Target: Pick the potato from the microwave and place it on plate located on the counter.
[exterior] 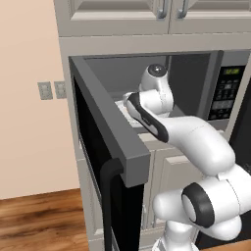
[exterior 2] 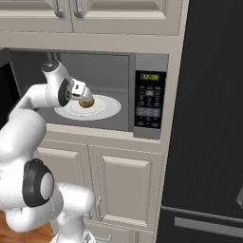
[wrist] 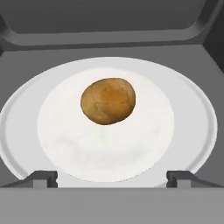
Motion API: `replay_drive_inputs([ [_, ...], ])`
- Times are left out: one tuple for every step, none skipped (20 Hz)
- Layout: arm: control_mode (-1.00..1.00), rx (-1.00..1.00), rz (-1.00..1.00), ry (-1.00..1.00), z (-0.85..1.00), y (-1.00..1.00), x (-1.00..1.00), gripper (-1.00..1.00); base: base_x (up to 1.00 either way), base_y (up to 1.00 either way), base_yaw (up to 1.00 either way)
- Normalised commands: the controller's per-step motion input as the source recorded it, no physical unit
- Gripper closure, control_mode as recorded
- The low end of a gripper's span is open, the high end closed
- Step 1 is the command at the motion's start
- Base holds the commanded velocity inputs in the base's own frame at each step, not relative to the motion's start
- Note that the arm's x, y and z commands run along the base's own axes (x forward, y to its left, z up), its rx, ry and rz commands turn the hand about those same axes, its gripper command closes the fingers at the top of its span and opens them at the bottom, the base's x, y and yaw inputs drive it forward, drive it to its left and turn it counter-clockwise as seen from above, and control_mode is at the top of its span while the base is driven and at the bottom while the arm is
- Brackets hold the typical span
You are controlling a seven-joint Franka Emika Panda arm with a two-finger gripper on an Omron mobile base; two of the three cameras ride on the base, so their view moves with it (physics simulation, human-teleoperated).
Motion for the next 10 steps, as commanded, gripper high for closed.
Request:
replay_drive_inputs([
  [-1.00, 0.00, -0.07, 0.02, -0.31, 0.17, 0.21, -1.00, 0.00, 0.00, 0.00],
  [-1.00, 0.00, -0.02, 0.00, -0.37, 0.00, 0.09, -1.00, 0.00, 0.00, 0.00],
  [-1.00, 0.00, 0.00, 0.00, -0.41, 0.00, 0.06, -1.00, 0.00, 0.00, 0.00],
  [-1.00, 0.00, 0.00, 0.00, -0.41, 0.00, 0.14, -1.00, 0.00, 0.00, 0.00],
  [-1.00, 0.00, 0.00, 0.00, -0.42, 0.01, 0.21, -1.00, 0.00, 0.00, 0.00],
  [-1.00, 0.00, 0.00, 0.00, -0.36, 0.00, 0.22, -1.00, 0.00, 0.00, 0.00],
  [-1.00, 0.00, 0.00, 0.00, -0.33, 0.00, 0.14, -1.00, 0.00, 0.00, 0.00],
  [-1.00, 0.00, 0.00, 0.00, -0.31, 0.00, 0.23, -1.00, 0.00, 0.00, 0.00],
  [-1.00, 0.00, 0.00, 0.00, -0.35, 0.00, 0.32, -1.00, 0.00, 0.00, 0.00],
  [-1.00, 0.00, 0.00, 0.00, -0.31, 0.00, 0.31, -1.00, 0.00, 0.00, 0.00],
])
